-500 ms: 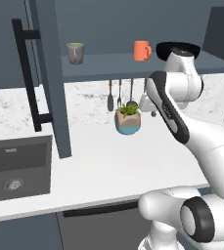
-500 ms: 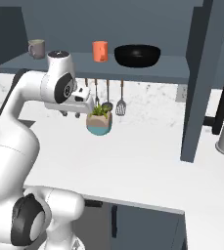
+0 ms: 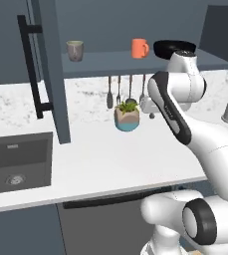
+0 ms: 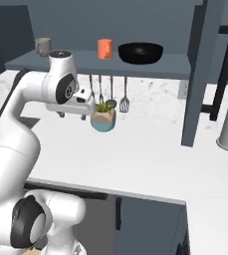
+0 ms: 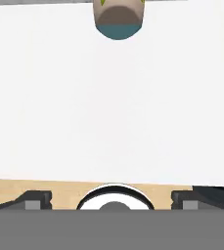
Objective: Gather all objects into one cabinet and sort the glasses and bowls to opposite sides.
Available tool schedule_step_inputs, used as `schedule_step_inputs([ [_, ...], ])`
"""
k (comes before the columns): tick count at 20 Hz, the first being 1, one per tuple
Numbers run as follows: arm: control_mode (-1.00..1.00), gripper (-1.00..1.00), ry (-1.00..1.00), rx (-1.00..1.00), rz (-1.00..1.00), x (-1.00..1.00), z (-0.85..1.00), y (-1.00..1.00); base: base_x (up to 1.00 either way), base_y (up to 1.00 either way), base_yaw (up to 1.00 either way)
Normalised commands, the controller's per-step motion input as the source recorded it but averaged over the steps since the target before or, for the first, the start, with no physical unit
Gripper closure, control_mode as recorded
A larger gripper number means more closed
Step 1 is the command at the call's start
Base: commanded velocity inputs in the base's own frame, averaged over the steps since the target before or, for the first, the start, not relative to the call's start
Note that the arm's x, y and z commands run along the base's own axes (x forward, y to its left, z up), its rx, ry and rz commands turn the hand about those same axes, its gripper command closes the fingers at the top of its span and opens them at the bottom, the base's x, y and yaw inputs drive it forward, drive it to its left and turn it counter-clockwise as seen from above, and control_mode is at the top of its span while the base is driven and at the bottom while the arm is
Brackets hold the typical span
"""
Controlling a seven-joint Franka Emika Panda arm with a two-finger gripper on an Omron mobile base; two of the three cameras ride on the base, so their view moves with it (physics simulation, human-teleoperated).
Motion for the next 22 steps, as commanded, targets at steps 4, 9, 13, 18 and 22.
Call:
schedule_step_inputs([
  [4,1.0,-1.0,0.0,0.0,0.0,0.0,0.0,0.0,-0.96,-0.28,0.0],
  [9,1.0,-1.0,0.0,0.0,0.0,0.0,0.0,0.0,-1.0,-0.29,0.0],
  [13,1.0,-1.0,0.0,0.0,0.0,0.0,0.0,0.0,-0.85,-0.23,0.0],
  [18,1.0,-1.0,0.0,0.0,0.0,0.0,0.0,0.0,-0.05,-0.03,0.0],
  [22,1.0,-1.0,0.0,0.0,0.0,0.0,0.0,0.0,-0.37,0.43,0.2],
])
